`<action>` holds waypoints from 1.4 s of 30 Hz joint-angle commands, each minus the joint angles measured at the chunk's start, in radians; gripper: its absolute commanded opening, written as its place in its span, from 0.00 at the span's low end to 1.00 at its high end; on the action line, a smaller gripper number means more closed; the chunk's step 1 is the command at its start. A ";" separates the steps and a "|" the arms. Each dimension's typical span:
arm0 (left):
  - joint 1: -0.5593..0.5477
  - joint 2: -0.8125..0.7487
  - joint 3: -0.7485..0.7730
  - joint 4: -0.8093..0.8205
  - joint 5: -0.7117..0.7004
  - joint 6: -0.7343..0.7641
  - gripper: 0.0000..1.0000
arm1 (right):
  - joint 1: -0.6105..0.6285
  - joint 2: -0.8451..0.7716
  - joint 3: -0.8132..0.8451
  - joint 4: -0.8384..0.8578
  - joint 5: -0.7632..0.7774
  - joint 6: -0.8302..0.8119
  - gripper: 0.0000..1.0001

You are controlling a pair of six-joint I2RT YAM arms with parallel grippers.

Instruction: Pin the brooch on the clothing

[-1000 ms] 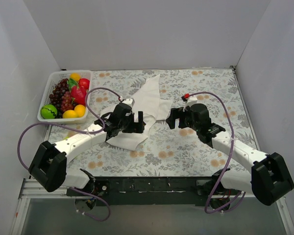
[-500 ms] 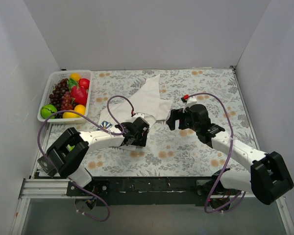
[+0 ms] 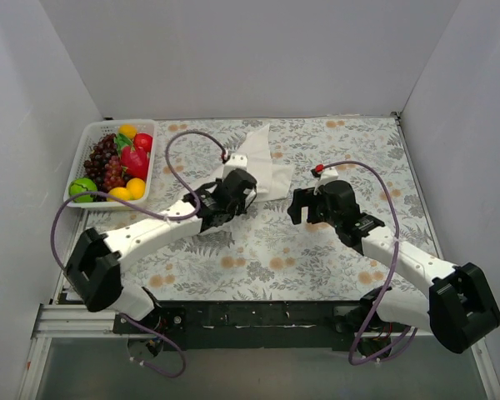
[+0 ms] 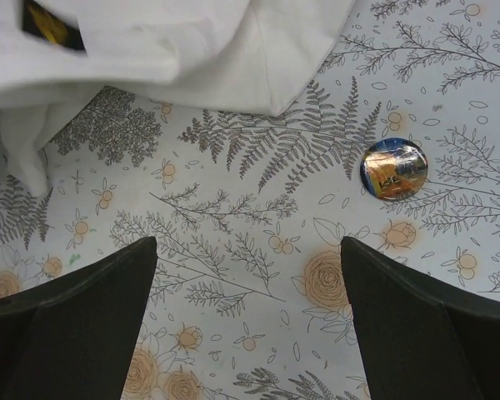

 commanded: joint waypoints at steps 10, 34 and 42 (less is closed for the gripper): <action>-0.003 -0.371 0.502 0.118 0.374 0.198 0.00 | 0.002 -0.156 0.098 -0.032 -0.033 -0.026 0.98; 0.514 0.161 0.766 -0.017 0.357 -0.003 0.00 | 0.005 -0.065 0.036 -0.070 -0.174 -0.087 0.98; 0.637 0.266 0.745 0.012 0.594 -0.062 0.98 | 0.025 -0.027 -0.017 -0.135 -0.218 -0.110 0.96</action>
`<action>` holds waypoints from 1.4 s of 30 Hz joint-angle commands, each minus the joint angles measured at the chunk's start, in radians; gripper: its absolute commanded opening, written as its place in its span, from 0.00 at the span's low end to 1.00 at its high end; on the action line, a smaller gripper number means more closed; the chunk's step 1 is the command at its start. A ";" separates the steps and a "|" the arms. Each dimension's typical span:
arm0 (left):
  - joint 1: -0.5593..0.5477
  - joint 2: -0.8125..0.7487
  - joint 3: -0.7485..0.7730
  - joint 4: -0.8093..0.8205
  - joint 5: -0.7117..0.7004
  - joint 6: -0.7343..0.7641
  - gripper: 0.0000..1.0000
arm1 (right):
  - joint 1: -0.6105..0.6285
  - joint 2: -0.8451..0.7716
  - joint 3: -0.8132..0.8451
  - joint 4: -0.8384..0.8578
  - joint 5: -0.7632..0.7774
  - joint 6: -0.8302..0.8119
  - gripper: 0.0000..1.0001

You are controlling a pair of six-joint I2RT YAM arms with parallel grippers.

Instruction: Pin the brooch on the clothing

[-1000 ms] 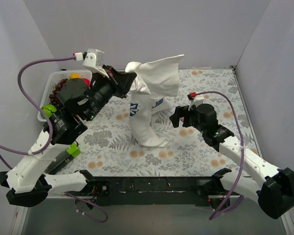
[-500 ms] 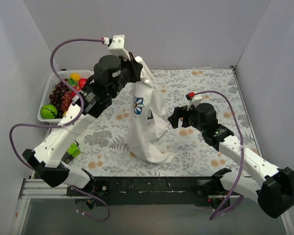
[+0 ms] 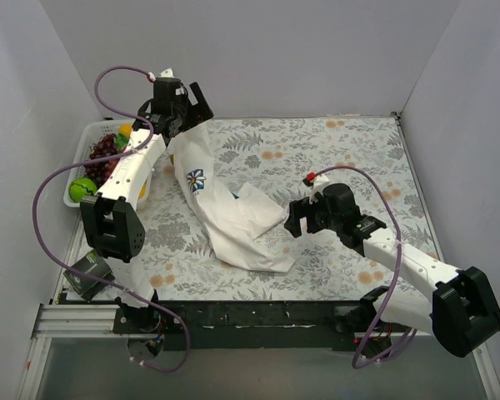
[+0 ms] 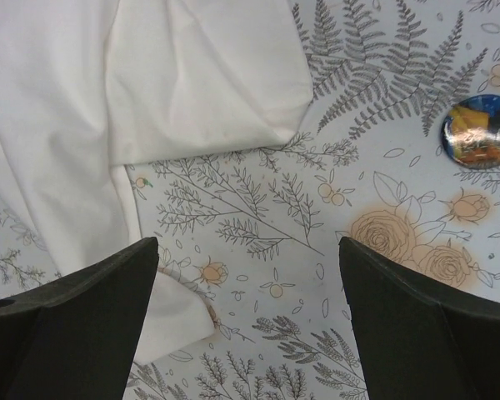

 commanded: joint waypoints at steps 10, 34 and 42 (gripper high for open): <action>0.018 -0.232 -0.270 0.094 0.322 -0.009 0.98 | 0.112 0.074 -0.041 -0.061 -0.061 -0.015 0.82; -0.009 -0.452 -0.533 0.053 0.336 0.087 0.98 | 0.482 0.281 0.081 -0.262 0.432 0.212 0.77; -0.327 -0.371 -0.501 0.015 0.210 0.231 0.98 | 0.456 -0.073 0.164 -0.346 0.644 0.221 0.85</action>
